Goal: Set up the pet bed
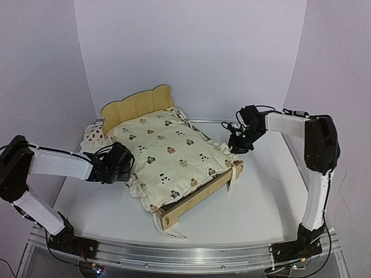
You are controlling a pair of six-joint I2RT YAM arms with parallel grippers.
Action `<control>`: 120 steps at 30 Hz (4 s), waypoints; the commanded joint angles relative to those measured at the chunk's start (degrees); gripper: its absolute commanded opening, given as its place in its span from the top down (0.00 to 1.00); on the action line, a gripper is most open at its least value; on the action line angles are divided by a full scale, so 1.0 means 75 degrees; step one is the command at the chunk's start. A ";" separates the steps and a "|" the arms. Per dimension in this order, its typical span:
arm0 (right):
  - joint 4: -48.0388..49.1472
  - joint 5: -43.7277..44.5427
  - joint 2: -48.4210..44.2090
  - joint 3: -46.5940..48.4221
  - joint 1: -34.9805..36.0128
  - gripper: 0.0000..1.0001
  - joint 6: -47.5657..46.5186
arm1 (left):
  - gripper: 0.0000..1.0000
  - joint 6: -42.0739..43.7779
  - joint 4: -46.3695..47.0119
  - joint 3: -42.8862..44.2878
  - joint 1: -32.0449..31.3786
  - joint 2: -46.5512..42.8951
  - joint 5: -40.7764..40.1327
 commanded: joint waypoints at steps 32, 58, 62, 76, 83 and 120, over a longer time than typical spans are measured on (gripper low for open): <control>0.1160 0.5263 -0.6747 -0.5142 0.2797 0.02 -0.0396 | 0.36 0.3623 0.1526 0.3106 0.0912 0.2372 0.1762; 0.2810 -0.2650 -0.0561 0.1458 -0.1959 0.07 -0.3452 | 0.12 0.1569 -0.0774 0.1129 0.0861 -0.1720 0.2558; 0.2817 -0.3344 0.0174 0.2132 -0.1993 0.18 -0.3661 | 0.14 0.1518 -0.1016 0.1020 0.0851 -0.1955 0.2738; 0.2824 -0.4173 0.0314 0.2134 -0.2034 0.77 -0.3686 | 0.16 0.1462 -0.1440 0.1018 0.0849 -0.2547 0.2863; 0.2850 -0.3611 -0.0201 0.1276 -0.2215 1.00 -0.4049 | 0.16 0.1563 -0.1521 0.1156 0.0851 -0.2655 0.2806; 0.1881 -0.0022 -0.7932 -0.6204 -0.2580 1.00 0.1300 | 0.41 0.0301 -0.0939 0.0835 0.0689 -0.1683 0.2947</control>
